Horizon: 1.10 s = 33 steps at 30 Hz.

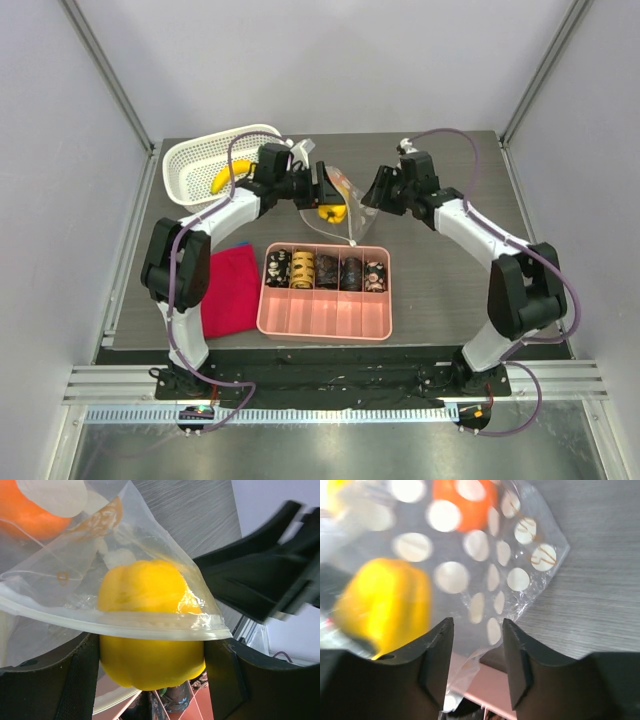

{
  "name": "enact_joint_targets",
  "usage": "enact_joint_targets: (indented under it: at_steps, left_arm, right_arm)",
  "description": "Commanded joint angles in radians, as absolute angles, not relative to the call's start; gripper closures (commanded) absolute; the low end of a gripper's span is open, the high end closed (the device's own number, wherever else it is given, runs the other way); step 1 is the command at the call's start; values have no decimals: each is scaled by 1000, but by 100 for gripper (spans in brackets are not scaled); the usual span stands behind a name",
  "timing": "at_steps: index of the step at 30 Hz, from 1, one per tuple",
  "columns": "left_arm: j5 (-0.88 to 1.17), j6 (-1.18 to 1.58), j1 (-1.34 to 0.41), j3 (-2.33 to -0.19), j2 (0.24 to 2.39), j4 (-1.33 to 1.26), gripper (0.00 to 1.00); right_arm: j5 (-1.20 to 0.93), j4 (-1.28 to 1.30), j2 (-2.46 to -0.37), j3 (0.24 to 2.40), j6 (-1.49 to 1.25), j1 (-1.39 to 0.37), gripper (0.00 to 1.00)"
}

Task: Open the zip-top bag and remove the fake food

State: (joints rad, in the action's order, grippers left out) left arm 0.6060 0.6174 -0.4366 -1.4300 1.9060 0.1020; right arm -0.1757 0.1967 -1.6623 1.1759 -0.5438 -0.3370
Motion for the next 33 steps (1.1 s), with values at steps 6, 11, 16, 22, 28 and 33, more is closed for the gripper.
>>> enact_joint_targets:
  at_steps: [6, 11, 16, 22, 28, 33]
  left_arm:
    - [597, 629, -439, -1457, 1858, 90, 100]
    - [591, 617, -439, -1482, 1847, 120, 100]
    - [548, 560, -437, -1525, 1850, 192, 100]
    - [546, 549, -430, -1536, 1842, 218, 100]
    - [502, 509, -423, -1526, 1780, 285, 100]
    - [541, 489, -361, -1441, 1663, 264, 100]
  right_arm:
    - [-126, 250, -1480, 1197, -267, -520, 38]
    - [15, 229, -1523, 1178, -213, -587, 26]
    - [141, 229, -1522, 1155, -207, -609, 25]
    - [201, 210, -1555, 1154, -186, -611, 26]
    - [218, 210, -1672, 1261, -225, -609, 70]
    - [236, 222, -1716, 1336, -274, -595, 99]
